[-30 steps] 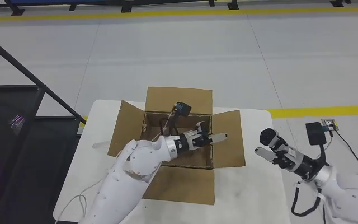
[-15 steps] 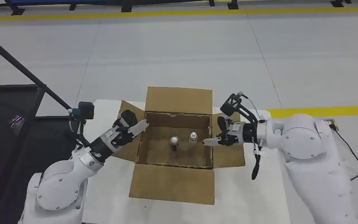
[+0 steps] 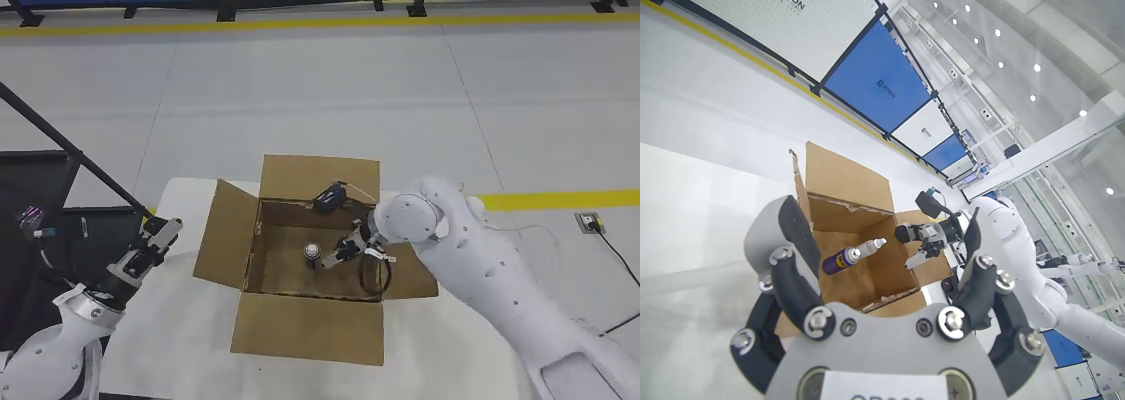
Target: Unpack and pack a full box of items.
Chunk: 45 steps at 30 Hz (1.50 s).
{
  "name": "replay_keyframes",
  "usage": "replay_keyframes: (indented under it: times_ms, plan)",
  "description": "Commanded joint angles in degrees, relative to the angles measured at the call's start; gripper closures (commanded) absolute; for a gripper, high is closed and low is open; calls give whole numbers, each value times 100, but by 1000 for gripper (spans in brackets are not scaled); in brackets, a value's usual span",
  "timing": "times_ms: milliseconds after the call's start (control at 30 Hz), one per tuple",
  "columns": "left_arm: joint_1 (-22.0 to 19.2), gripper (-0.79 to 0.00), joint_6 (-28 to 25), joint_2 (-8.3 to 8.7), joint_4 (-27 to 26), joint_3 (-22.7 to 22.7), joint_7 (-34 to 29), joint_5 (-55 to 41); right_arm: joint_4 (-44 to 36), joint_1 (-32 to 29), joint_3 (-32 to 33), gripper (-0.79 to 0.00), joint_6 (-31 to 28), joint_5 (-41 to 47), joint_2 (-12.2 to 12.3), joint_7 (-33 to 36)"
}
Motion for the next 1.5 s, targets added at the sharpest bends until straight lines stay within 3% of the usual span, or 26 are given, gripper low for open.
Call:
replay_keyframes:
  times_ms: [0,433,467,500,533,567,633,733,1133,1333,1467]
  plan:
    - [-2,-785,-3,-1,-3,2,-2,4,320,117,-258,-785,62,-75,-141,-119]
    - [-2,-785,-3,-1,-3,2,-2,4,1634,412,-1018,-785,308,-571,-784,-962]
    - [-2,-785,-3,-1,-3,2,-2,4,1753,430,-1048,-662,295,-548,-840,-959]
    - [-2,-785,-3,-1,-3,2,-2,4,1810,434,-1054,-382,266,-509,-868,-954]
    - [-2,-785,-3,-1,-3,2,-2,4,1908,452,-1061,-259,239,-473,-905,-957]
    - [-2,-785,-3,-1,-3,2,-2,4,2013,472,-1085,-197,272,-499,-942,-953]
    - [-2,-785,-3,-1,-3,2,-2,4,2154,494,-1125,-166,273,-503,-1018,-958]
    - [-2,-785,-3,-1,-3,2,-2,4,2362,530,-1163,0,261,-503,-1119,-964]
    - [-2,-785,-3,-1,-3,2,-2,4,2743,707,-1047,0,420,-597,-1295,-1087]
    - [-2,-785,-3,-1,-3,2,-2,4,2440,735,-648,0,457,-482,-1097,-956]
    - [-2,-785,-3,-1,-3,2,-2,4,1700,579,-220,0,643,-545,-809,-821]
